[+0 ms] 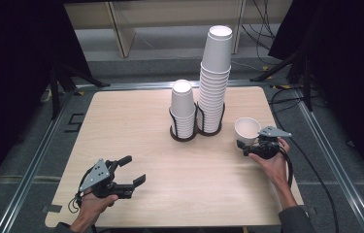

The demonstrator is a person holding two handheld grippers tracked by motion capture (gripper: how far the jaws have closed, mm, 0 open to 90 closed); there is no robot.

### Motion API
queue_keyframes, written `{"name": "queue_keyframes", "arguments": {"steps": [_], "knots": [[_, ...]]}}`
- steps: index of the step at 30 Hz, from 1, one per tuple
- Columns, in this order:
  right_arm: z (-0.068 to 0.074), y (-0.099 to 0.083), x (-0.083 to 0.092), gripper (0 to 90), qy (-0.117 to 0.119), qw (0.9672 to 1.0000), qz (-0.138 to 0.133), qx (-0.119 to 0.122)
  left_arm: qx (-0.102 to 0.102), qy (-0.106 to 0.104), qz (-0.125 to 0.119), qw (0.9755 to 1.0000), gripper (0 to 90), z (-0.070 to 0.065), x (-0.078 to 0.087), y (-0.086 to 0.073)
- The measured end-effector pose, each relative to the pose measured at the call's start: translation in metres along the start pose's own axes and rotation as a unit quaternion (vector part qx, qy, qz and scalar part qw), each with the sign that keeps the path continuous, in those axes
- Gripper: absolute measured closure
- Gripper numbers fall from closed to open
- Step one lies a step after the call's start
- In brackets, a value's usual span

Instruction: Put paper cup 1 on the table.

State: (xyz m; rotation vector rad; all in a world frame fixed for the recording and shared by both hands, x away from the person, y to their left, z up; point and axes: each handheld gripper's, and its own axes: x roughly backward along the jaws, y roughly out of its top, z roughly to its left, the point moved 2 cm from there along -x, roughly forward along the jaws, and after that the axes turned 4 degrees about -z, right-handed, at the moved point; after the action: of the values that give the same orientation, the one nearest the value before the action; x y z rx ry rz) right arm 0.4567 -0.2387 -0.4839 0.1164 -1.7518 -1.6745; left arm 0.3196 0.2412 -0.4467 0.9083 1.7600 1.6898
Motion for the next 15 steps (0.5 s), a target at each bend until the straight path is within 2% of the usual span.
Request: {"name": "queue_keyframes", "arguments": {"steps": [1,3,4,5,6,9,10,15], "knots": [[-0.002,-0.001,0.001,15.5,-0.001,0.9999,-0.001,0.014,0.0,-0.001,0.0,1.0,14.4,0.0,0.0,0.0],[0.0,-0.003,0.005,15.5,0.004,0.9999,0.008,0.007,0.0,0.0,0.0,1.0,14.5,0.0,0.0,0.0],[-0.001,-0.004,0.007,15.6,0.004,0.9998,0.006,0.016,-0.001,0.003,0.006,1.0,14.5,0.0,0.001,0.0],[0.002,-0.005,0.01,15.5,0.003,0.9998,0.016,-0.009,-0.002,0.005,0.01,0.9999,14.4,0.0,0.002,0.001],[-0.002,-0.004,0.012,15.5,0.001,0.9998,0.009,0.015,-0.002,0.005,0.012,0.9999,14.4,0.0,0.002,0.001],[-0.001,-0.004,0.019,15.6,0.002,0.9999,0.003,0.011,-0.002,0.006,0.011,0.9999,14.5,0.0,0.002,0.001],[-0.001,-0.004,0.022,15.6,-0.001,0.9998,0.014,0.013,-0.002,0.007,0.012,0.9999,14.5,0.0,0.002,0.001],[0.002,-0.006,0.037,15.6,0.0,1.0,0.001,-0.003,0.0,0.01,0.009,0.9999,14.5,0.001,0.003,0.001]]}}
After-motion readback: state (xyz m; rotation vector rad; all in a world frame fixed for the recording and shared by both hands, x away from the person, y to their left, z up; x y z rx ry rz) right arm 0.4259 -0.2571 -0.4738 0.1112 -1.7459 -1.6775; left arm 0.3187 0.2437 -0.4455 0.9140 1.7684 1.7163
